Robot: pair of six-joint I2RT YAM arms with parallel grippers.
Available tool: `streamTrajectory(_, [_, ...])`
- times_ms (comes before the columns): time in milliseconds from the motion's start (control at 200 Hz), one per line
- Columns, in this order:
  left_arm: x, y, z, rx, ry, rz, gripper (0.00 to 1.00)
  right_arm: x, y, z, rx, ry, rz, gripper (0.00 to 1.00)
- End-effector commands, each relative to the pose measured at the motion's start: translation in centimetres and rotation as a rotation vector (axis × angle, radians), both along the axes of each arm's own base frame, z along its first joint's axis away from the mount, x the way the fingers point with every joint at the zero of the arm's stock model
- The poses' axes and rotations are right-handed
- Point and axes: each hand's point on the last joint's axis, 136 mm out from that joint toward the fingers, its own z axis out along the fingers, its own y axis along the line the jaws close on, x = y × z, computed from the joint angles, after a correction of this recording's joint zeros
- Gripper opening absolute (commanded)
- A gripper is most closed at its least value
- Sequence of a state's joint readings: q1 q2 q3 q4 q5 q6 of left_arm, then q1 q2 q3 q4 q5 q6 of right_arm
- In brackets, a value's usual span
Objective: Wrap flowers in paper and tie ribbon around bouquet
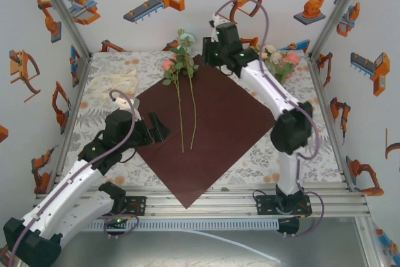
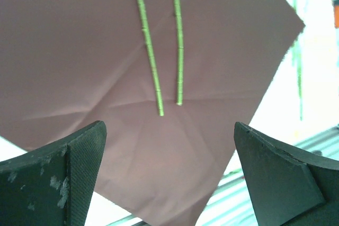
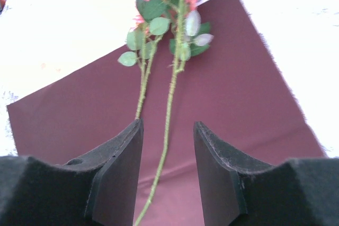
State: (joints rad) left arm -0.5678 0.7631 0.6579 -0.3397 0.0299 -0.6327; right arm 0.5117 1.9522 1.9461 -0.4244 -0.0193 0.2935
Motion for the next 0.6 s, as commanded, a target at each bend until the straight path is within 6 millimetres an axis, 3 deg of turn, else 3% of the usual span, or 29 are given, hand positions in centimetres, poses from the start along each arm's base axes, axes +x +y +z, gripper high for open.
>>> streamTrajectory(0, [-0.6, -3.7, 2.8, -0.134, -0.082, -0.186, 0.97, -1.1, -6.4, 0.5, -0.158, -0.081, -0.13, 0.44])
streamTrajectory(125, [-1.3, -6.4, 4.0, -0.187, -0.111, -0.315, 0.97, -2.9, -14.3, -0.2, -0.167, -0.097, -0.281, 0.46])
streamTrajectory(245, [-1.6, -8.4, 4.6, -0.197, -0.129, -0.409, 0.97, -3.8, -23.3, -4.0, -0.127, -0.026, -0.479, 0.46])
streamTrajectory(345, [-2.2, -9.7, 5.0, -0.175, -0.152, -0.473, 0.97, -4.0, -29.1, -7.8, -0.088, 0.052, -0.611, 0.46])
streamTrajectory(486, [-2.6, -10.5, 5.0, -0.118, -0.176, -0.507, 0.97, -3.4, -33.9, -13.1, -0.066, 0.202, -0.691, 0.45])
streamTrajectory(596, [-2.5, -10.0, 4.1, -0.058, -0.162, -0.489, 0.97, -2.3, -35.1, -16.7, -0.062, 0.308, -0.68, 0.43])
